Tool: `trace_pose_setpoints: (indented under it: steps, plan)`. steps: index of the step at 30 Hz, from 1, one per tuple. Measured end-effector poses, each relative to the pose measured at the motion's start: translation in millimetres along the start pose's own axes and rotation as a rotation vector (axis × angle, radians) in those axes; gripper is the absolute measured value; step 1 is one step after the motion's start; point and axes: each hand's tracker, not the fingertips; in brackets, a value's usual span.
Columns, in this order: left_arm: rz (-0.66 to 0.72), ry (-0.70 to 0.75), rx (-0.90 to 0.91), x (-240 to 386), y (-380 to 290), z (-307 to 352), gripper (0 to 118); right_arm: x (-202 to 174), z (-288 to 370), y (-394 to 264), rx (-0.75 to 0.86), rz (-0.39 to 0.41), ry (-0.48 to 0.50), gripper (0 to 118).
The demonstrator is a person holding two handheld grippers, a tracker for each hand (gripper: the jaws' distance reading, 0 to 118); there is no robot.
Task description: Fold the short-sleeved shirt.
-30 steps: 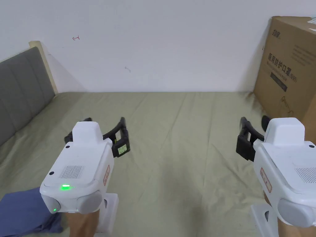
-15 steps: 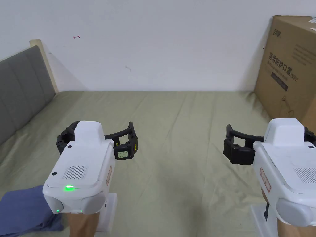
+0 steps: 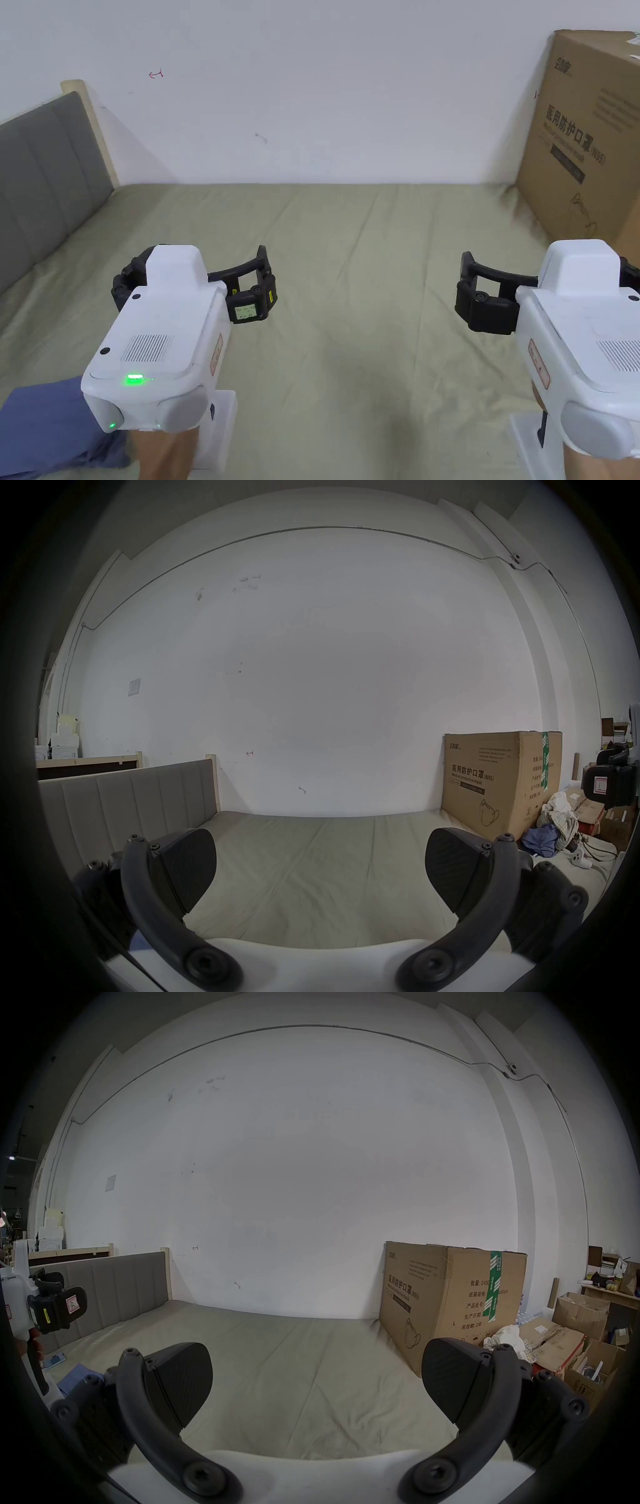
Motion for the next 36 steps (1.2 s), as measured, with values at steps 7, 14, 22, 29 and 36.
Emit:
trace_pose_setpoints:
  steps: [7, 14, 22, 29, 36]
  plan:
    - [-0.002, 0.000, 0.002, 0.3, -0.7, -1.0, 118, -0.4, -1.1, -0.6, -0.001, -0.001, 0.001, 118]
    - [-0.006, -0.003, 0.009, 1.8, -0.2, -0.2, 118, -1.2, -2.8, -1.0, -0.004, 0.004, 0.001, 118]
    - [0.006, 0.006, 0.013, 0.7, 1.0, -0.5, 118, -1.7, -3.4, -1.7, -0.006, 0.006, 0.005, 118]
    - [0.010, 0.007, 0.015, -0.8, 0.7, -0.4, 118, -1.1, -3.2, -2.1, -0.007, 0.007, 0.003, 118]
    - [0.005, 0.002, 0.016, 0.6, -0.8, -1.1, 118, -0.4, -3.7, -3.3, -0.009, 0.009, -0.001, 118]
